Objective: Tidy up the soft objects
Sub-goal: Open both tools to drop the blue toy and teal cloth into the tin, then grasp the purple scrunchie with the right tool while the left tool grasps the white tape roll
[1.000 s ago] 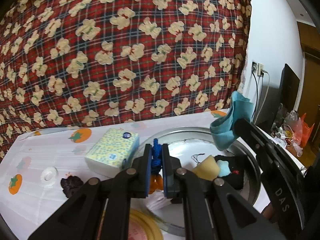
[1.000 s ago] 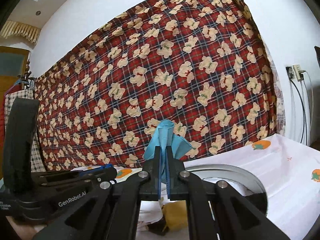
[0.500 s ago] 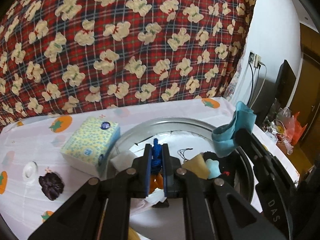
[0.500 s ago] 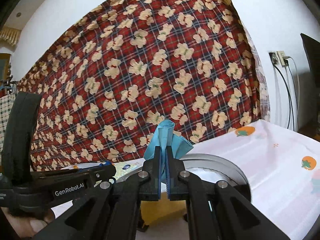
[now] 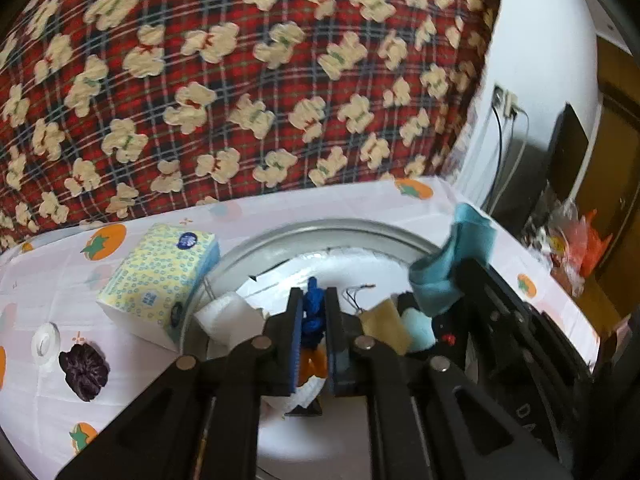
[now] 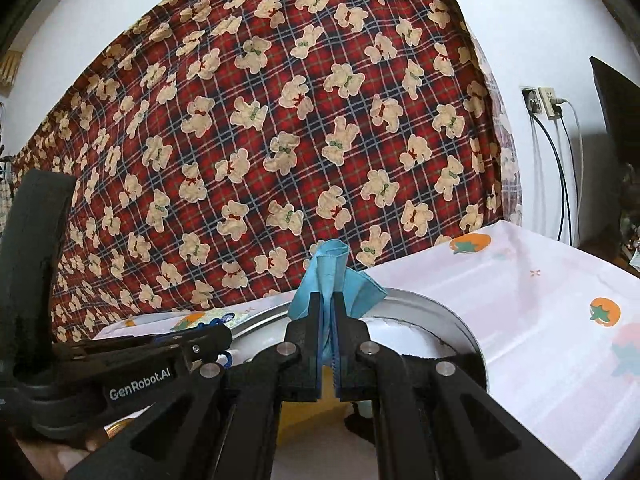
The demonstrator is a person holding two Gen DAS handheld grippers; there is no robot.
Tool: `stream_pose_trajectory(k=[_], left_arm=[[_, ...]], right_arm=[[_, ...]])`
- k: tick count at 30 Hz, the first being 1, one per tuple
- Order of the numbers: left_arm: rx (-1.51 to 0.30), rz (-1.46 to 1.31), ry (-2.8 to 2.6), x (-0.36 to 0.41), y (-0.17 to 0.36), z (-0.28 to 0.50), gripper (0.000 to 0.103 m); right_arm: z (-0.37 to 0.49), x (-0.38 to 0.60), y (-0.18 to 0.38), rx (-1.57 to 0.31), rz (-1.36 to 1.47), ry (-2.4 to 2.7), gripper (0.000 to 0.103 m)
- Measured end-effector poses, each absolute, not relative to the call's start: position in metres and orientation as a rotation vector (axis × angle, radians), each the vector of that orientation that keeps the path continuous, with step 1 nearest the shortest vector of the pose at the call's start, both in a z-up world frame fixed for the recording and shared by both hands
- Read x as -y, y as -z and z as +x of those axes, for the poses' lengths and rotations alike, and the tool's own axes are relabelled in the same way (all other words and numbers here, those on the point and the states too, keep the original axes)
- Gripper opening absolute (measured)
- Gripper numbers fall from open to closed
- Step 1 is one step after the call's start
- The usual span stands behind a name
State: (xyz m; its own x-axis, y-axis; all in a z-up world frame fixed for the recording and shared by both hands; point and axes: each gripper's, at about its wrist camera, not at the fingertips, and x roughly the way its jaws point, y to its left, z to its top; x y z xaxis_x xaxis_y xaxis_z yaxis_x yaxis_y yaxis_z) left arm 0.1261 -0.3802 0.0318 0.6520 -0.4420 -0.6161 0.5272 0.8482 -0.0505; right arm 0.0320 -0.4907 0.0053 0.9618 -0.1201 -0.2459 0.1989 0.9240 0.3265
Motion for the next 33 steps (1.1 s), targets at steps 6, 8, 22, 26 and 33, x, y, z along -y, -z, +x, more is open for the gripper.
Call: stream_pose_trajectory(k=[6, 8, 22, 26, 33], left_arm=[[-0.639, 0.145, 0.525, 0.375, -0.034, 0.122, 0.041], [-0.642, 0.127, 0.523, 0.366, -0.035, 0.123, 0.052], [-0.513, 0.127, 0.393, 0.251, -0.044, 0.114, 0.072], [-0.533, 0.093, 0.299, 0.194, -0.044, 0.130, 0.074], [-0.624, 0.003, 0.131, 0.114, -0.023, 0.177, 0.074]], right_arm=[[0.033, 0.492, -0.004, -0.243, 0.347, 0.226, 0.041], [0.024, 0.498, -0.005, -0.205, 0.372, 0.243, 0.066], [0.009, 0.474, -0.018, -0.088, 0.281, 0.198, 0.072], [0.011, 0.455, -0.021, -0.071, 0.238, 0.113, 0.072], [0.041, 0.399, -0.028, -0.218, 0.156, -0.111, 0.073]])
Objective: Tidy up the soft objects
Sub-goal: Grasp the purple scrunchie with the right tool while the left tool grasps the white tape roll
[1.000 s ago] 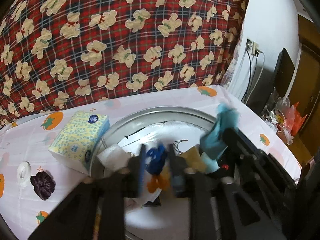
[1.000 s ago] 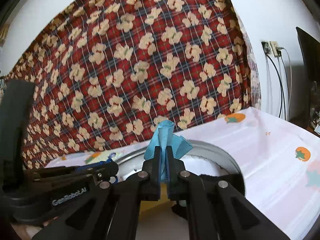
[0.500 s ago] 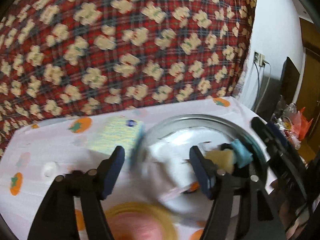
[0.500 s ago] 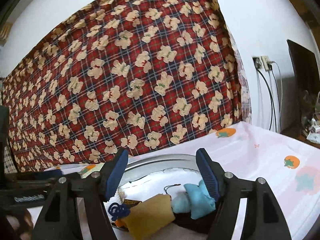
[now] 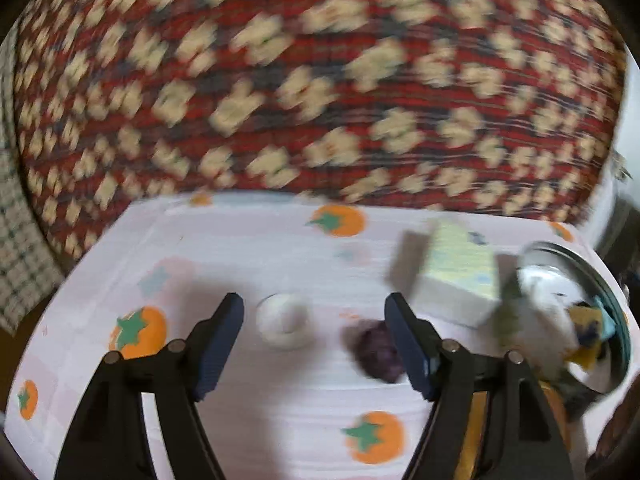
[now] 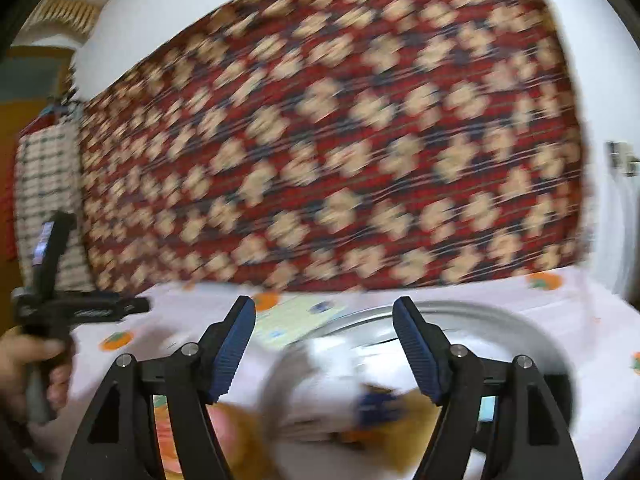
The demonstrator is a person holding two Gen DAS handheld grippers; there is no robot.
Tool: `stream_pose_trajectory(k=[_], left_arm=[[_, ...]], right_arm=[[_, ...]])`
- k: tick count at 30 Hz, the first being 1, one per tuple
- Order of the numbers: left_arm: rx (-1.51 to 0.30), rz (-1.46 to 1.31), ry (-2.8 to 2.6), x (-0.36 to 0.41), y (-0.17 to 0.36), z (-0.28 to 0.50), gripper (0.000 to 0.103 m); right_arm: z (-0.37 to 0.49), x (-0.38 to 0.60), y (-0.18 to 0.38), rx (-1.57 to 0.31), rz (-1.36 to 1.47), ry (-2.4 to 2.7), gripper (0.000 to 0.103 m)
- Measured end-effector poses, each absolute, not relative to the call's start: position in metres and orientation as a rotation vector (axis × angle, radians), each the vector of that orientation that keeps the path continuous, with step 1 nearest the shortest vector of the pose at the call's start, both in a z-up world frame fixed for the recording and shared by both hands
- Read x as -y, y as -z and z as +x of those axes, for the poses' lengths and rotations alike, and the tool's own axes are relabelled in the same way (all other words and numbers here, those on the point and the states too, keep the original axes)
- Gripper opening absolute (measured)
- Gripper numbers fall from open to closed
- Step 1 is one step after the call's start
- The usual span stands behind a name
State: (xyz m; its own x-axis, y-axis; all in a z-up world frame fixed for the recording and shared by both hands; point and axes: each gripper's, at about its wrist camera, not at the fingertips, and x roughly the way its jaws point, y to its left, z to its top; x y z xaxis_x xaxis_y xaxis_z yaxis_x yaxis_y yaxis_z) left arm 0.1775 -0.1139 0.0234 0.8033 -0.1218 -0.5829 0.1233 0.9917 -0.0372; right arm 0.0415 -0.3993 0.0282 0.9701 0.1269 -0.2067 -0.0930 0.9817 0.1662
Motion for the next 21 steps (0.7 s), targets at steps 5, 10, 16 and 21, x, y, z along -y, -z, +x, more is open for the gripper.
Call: stream_pose_trajectory(k=[5, 10, 16, 21], left_arm=[[-0.730, -0.013, 0.075, 0.095, 0.012, 0.208, 0.074], [-0.818, 0.040, 0.076, 0.105, 0.035, 0.229, 0.074], [-0.875, 0.048, 0.129, 0.117, 0.039, 0.251, 0.074], [-0.909, 0.054, 0.137, 0.118, 0.048, 0.266, 0.074]], right_arm=[[0.064, 0.351, -0.038, -0.327, 0.094, -0.256, 0.073], [0.105, 0.306, -0.041, -0.535, 0.042, -0.357, 0.073], [0.140, 0.277, -0.029, -0.683, -0.014, -0.353, 0.073], [0.150, 0.275, -0.024, -0.722, -0.017, -0.347, 0.073]])
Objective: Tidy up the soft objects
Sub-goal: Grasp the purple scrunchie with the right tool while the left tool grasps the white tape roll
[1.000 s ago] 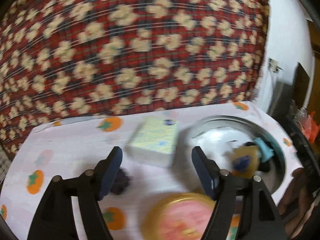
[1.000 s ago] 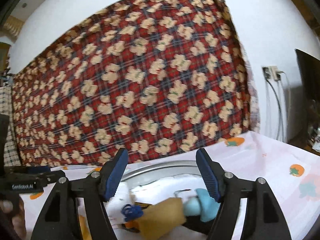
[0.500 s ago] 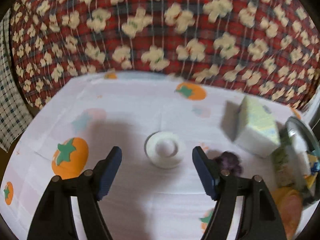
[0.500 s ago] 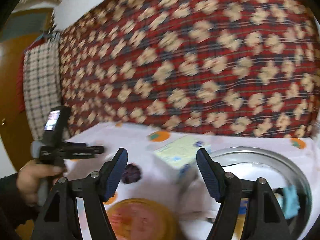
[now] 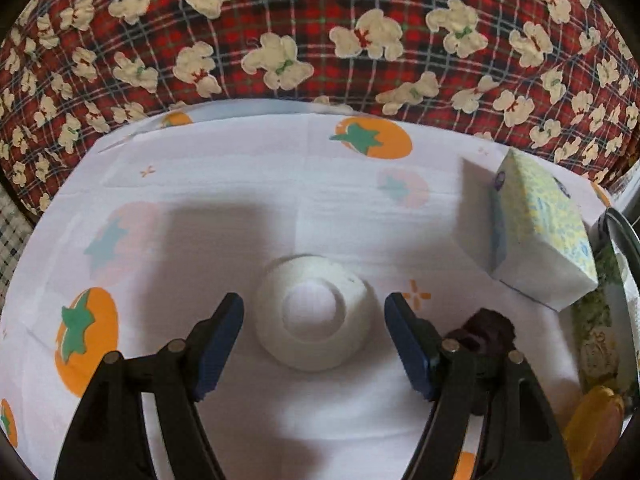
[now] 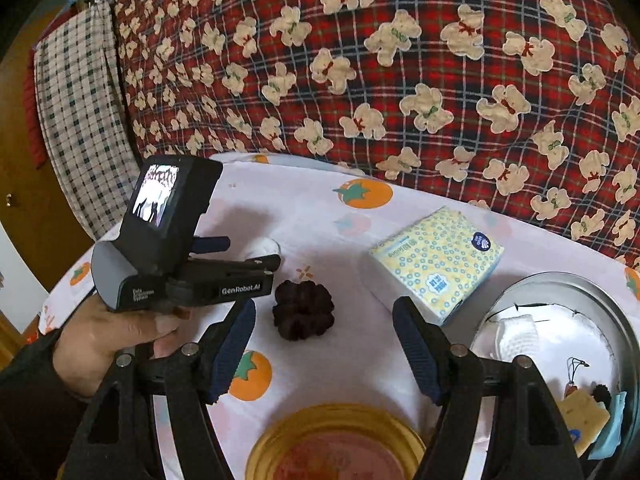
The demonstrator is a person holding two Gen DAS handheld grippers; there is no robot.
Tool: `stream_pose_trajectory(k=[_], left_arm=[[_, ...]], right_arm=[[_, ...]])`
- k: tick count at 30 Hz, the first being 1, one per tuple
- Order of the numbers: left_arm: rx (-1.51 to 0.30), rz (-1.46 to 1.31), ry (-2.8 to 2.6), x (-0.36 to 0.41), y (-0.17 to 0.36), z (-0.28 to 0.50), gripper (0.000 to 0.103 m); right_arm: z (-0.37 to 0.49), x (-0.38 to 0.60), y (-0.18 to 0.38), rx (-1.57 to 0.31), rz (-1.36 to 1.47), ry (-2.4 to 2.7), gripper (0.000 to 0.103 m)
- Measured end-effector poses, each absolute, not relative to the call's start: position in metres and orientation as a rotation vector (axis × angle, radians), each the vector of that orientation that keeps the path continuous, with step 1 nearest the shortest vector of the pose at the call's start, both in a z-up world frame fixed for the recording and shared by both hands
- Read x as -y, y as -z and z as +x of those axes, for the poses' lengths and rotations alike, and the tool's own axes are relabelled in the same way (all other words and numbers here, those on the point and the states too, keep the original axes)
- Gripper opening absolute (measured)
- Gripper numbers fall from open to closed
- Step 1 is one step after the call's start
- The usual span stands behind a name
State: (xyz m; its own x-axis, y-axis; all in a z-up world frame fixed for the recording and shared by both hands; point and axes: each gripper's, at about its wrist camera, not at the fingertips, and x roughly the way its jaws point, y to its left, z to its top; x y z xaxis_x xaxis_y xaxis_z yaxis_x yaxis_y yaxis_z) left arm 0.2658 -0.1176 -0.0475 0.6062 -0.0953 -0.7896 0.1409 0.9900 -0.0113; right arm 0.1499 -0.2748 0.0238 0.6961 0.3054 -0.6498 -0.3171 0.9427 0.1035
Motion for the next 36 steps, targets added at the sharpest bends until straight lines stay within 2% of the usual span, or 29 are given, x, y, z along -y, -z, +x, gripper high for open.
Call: stream_pose_trajectory(k=[6, 8, 31, 33, 35, 36], left_arm=[[-0.904, 0.031, 0.152, 0.111, 0.057, 0.272, 0.073], [-0.895, 0.031, 0.160, 0.109, 0.057, 0.273, 0.064], [-0.820, -0.095, 0.095, 0.056, 0.042, 0.260, 0.064], [-0.822, -0.101, 0.095, 0.054, 0.043, 0.260, 0.064], [-0.816, -0.103, 0.094, 0.054, 0.042, 0.258, 0.064], [-0.813, -0.103, 0.095, 0.054, 0.042, 0.258, 0.064]], right_arm=[[0.164, 0.266, -0.024, -0.753, -0.050, -0.341, 0.073], [0.168, 0.260, -0.022, -0.767, -0.071, -0.339, 0.073], [0.250, 0.198, 0.031, -1.185, -0.155, -0.348, 0.073], [0.255, 0.195, 0.037, -1.226, -0.169, -0.346, 0.067], [0.255, 0.193, 0.040, -1.234, -0.193, -0.329, 0.047], [0.254, 0.195, 0.040, -1.230, -0.192, -0.328, 0.046]])
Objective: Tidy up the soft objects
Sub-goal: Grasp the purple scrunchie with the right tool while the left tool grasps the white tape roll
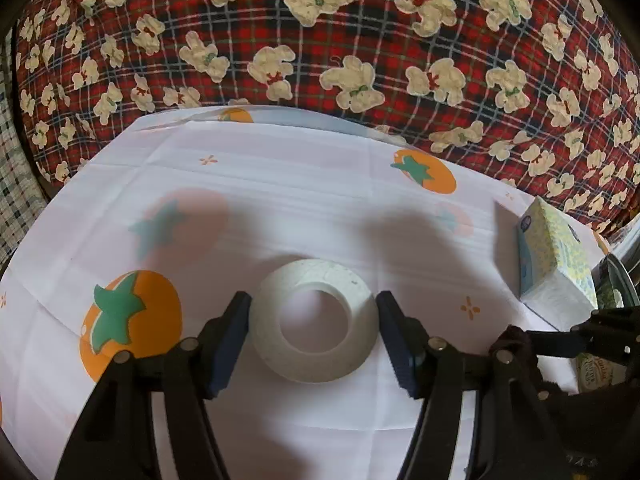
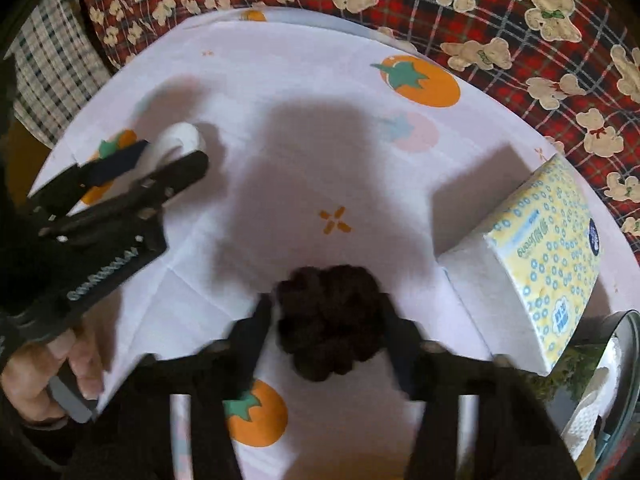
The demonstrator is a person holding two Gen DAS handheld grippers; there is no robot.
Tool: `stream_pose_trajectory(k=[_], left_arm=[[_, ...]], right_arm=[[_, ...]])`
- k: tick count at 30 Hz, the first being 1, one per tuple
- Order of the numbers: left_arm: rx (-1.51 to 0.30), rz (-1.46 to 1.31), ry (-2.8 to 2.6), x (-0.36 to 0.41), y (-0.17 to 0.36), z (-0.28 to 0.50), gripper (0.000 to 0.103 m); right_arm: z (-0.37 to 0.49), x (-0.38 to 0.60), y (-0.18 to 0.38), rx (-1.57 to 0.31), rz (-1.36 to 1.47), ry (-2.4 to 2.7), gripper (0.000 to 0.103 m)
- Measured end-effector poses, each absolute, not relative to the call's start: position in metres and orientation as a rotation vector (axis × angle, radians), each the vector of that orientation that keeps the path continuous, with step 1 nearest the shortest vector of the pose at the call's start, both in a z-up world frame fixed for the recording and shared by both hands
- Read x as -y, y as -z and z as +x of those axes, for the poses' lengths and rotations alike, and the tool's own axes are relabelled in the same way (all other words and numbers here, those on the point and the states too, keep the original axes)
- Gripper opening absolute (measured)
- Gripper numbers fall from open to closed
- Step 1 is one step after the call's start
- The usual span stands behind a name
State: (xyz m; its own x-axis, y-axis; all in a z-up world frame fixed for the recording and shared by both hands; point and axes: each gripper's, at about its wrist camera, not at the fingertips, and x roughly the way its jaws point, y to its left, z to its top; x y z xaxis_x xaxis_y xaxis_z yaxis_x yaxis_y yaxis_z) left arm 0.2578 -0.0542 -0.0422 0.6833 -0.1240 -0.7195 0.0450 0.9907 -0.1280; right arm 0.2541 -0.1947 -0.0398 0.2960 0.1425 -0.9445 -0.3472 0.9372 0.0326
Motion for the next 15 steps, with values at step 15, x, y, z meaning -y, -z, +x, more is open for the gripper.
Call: stream_pose_trajectory(k=[15], left_arm=[[-0.636, -0.171, 0.121, 0.064, 0.019, 0.189, 0.064]], right_arm=[[0.153, 0.220, -0.030, -0.669, -0.096, -0.420, 0.039]])
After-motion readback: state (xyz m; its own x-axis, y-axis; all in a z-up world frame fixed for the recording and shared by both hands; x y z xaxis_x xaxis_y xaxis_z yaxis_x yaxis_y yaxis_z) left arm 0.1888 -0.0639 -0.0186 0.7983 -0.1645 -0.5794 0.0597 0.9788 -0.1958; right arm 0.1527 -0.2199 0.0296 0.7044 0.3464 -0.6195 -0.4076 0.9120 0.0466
